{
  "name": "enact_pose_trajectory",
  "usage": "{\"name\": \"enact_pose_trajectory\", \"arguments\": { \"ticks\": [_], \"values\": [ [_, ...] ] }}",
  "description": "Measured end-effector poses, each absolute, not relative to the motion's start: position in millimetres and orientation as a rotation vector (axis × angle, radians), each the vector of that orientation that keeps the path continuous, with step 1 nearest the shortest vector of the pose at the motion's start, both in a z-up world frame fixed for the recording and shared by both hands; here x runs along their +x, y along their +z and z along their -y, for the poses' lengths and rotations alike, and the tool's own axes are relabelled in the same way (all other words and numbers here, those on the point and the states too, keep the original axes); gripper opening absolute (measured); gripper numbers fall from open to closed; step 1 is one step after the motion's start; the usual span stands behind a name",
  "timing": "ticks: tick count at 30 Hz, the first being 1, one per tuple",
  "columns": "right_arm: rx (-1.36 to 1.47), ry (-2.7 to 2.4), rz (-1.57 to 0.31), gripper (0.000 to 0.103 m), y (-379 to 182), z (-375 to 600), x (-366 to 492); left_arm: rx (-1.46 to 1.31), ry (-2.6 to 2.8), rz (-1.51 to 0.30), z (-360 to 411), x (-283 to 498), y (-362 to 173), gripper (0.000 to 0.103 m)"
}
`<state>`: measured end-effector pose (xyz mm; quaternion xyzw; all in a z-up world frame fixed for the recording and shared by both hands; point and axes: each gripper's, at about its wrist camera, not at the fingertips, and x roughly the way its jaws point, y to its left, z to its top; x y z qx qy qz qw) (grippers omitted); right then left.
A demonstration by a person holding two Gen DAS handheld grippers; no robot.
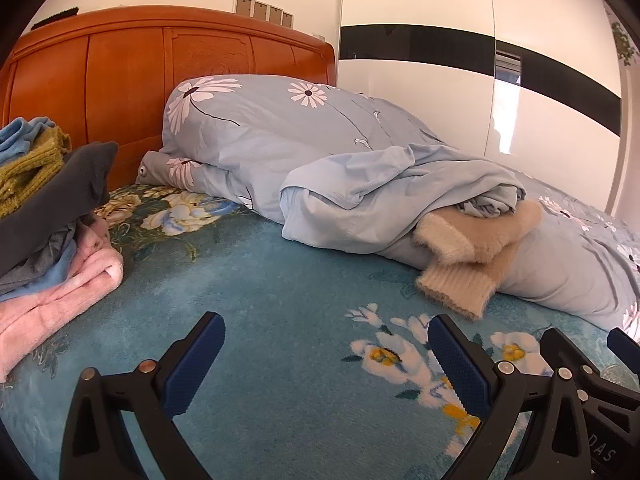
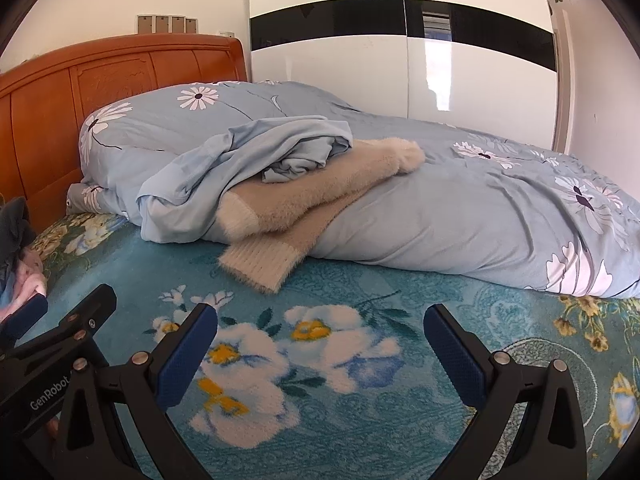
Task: Fold clothes
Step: 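Move both tools toward the light blue shirt on the duvet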
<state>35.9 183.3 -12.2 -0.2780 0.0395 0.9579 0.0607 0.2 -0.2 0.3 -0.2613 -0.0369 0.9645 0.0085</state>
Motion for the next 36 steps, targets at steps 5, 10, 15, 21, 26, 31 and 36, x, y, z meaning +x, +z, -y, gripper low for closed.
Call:
{"name": "enact_pose_trajectory", "arguments": {
  "ticks": [5,10,15,21,26,31,36],
  "values": [
    [-0.830,2.902,-0.103,0.103,-11.4,-180.4,37.0,-0.780,3.056,0.095,0.2,3.9,7.9,0.103],
    [-0.841,2.914,-0.148,0.103,-11.3,-183.1,35.9,-0.775,3.067,0.068,-3.2,1.4,4.5,0.103],
    [-0.862,2.935,-0.200,0.103,-9.7,-186.0,34.8,-0.778,3.037,0.088,2.5,-0.8,9.1,0.103],
    [-0.848,2.948,-0.198,0.103,-8.4,-184.9,36.4,-0.713,3.054,0.084,2.8,3.1,13.4,0.103],
    [-0.796,2.951,-0.093,0.103,-3.4,-177.9,40.1,-0.725,3.054,0.105,4.1,1.3,11.6,0.103],
    [-0.776,2.934,-0.024,0.103,-1.1,-171.9,40.8,-0.696,3.073,0.105,7.5,4.4,14.0,0.103],
    [-0.715,2.937,-0.057,0.103,3.8,-177.8,44.8,-0.668,3.093,0.071,5.2,6.5,15.3,0.103]
  ]
}}
